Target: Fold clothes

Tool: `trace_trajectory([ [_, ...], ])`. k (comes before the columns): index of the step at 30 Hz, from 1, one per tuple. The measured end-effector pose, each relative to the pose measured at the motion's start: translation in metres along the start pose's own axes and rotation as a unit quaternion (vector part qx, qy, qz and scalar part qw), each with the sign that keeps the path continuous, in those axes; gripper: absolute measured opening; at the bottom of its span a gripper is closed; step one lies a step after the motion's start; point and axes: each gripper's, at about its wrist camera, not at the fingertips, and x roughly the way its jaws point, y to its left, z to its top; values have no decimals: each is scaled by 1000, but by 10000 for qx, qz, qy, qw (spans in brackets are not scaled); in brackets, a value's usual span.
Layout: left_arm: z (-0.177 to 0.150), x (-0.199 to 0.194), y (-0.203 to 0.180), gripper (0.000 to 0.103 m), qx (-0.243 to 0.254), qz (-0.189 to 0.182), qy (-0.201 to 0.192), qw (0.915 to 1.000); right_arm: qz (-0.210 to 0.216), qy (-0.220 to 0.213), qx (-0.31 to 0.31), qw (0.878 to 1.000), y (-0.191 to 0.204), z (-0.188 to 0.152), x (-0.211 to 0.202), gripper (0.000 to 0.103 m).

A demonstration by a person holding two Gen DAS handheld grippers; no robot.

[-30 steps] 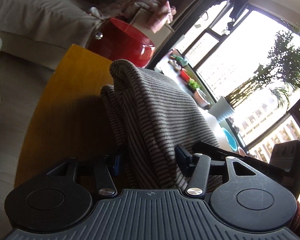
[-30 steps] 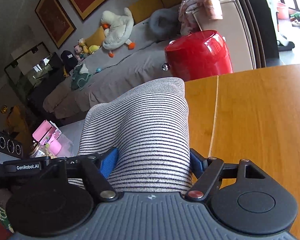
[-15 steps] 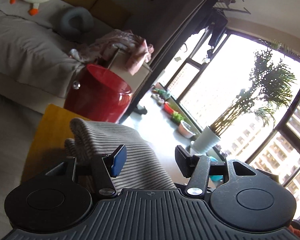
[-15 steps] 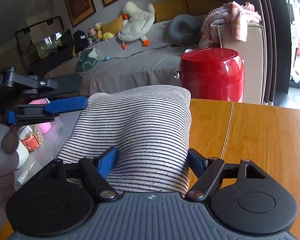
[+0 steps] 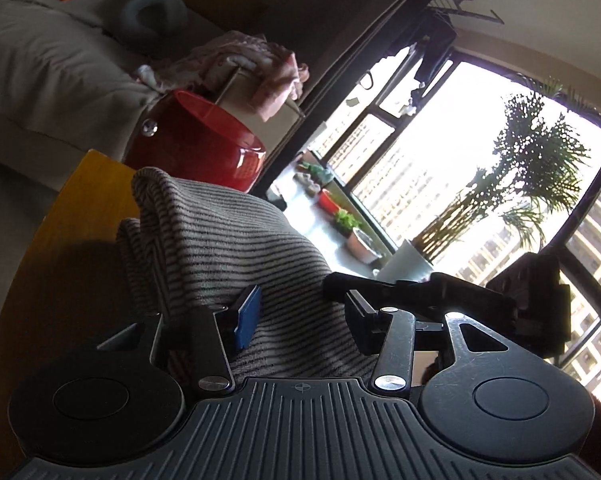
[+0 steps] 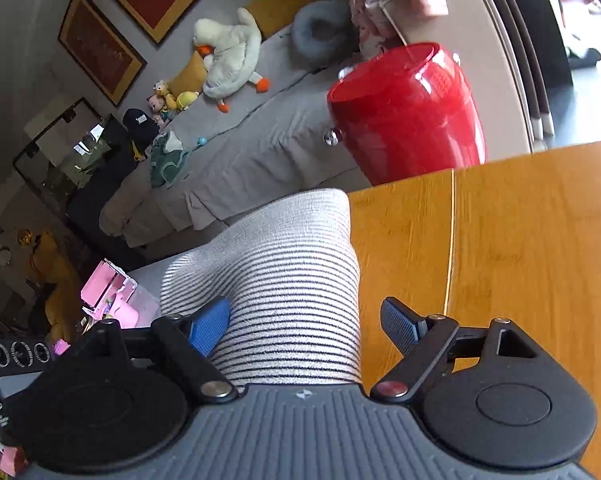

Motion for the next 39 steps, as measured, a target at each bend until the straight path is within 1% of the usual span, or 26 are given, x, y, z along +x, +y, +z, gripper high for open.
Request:
trace_trajectory([
  [1, -1, 0, -1, 51, 59, 11, -6, 10000, 109, 3, 95, 9999, 1, 0, 4, 79],
  [2, -1, 0, -1, 53, 49, -8, -19, 10000, 175, -24, 129, 9998, 3, 0, 7, 77],
  [4, 0, -2, 3, 54, -47, -70, -40, 10000, 233, -148, -82, 9996, 9, 1, 2, 74],
  [6, 0, -1, 6, 54, -112, -134, -31, 9998, 277, -163, -162, 9994, 6, 2, -2, 72],
  [7, -1, 1, 7, 54, -117, -164, -19, 9998, 141, -159, -236, 9995, 5, 1, -2, 71],
  [10, -3, 4, 1, 54, 98, -110, -12, 9999, -235, -167, -444, 9986, 4, -2, -4, 73],
  [12, -4, 4, -1, 55, 184, -73, -27, 9998, -299, -288, -503, 9979, 8, -6, -13, 73],
  [14, -3, 3, 1, 55, 111, -117, -30, 9999, -339, -415, -591, 9968, 12, -12, -24, 77],
  [16, -2, 3, 6, 55, -28, -190, -28, 9998, -251, -436, -568, 9971, 10, -21, -37, 79],
  [19, 0, 0, 8, 55, -203, -229, -73, 9995, -64, -307, -147, 9994, -2, -33, -44, 80],
  [21, 4, -6, 7, 55, -352, -196, -118, 9991, 42, -235, 94, 9997, -10, -40, -48, 81],
  [22, 5, -12, 4, 56, -374, -146, -166, 9991, 48, -236, 110, 9997, -11, -42, -48, 81],
  [25, 6, -34, -11, 59, -211, 173, -348, 9990, 74, -246, 135, 9996, -14, -46, -47, 82],
  [27, 0, -44, -16, 59, -184, 387, -368, 9984, 114, -250, 154, 9995, -14, -46, -47, 82],
  [30, -13, -49, -14, 54, -254, 426, -262, 9984, 189, -223, 162, 9994, -14, -47, -46, 83],
  [32, -18, -47, -13, 54, -212, 457, -225, 9985, 196, -183, 110, 9996, -12, -50, -45, 83],
  [35, -18, -46, -9, 54, -215, 380, -218, 9988, 221, -116, 112, 9996, -9, -51, -42, 83],
  [36, -18, -45, -8, 54, -224, 348, -217, 9989, 256, -84, 138, 9995, -8, -51, -42, 81],
  [37, -19, -45, -6, 54, -242, 328, -219, 9989, 282, -70, 132, 9995, -5, -51, -41, 75],
  [39, -20, -45, -4, 54, -275, 310, -226, 9989, 365, -175, -150, 9991, 6, -48, -47, 72],
])
